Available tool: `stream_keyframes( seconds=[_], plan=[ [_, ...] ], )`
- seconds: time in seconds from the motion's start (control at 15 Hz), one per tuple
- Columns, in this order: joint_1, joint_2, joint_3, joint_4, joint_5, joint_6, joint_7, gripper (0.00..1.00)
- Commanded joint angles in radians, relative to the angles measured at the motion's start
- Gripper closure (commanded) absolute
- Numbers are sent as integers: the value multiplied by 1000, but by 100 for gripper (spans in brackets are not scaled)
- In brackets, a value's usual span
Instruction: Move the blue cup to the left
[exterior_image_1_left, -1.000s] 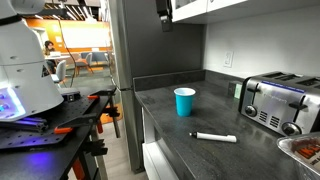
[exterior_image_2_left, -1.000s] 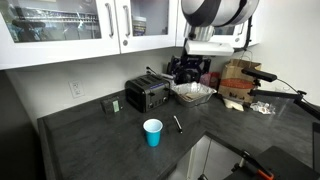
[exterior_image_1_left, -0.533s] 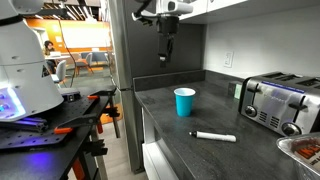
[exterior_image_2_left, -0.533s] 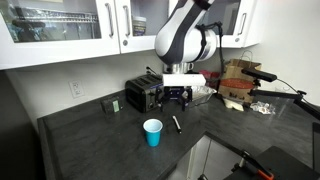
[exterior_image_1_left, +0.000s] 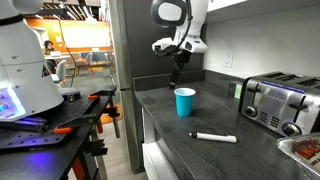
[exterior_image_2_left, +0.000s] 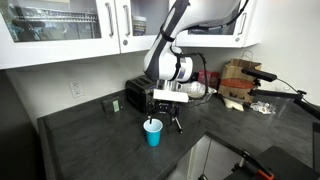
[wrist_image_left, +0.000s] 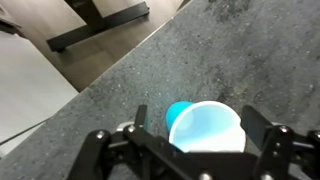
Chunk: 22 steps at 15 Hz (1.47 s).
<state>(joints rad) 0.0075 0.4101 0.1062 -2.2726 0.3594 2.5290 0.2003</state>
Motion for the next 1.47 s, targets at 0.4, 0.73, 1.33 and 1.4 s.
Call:
stream_keyframes(
  seconds=[0.4,0.73,1.33,1.4],
  plan=[
    [-18,176,-36,168,2,-28,-9,5],
    [-18,208,-44,198,-4,-33,-9,45],
    [-5,195,-59,193,-28,-11,-8,100],
    [-4,188,-58,191,-28,-5,-11,100]
  ],
)
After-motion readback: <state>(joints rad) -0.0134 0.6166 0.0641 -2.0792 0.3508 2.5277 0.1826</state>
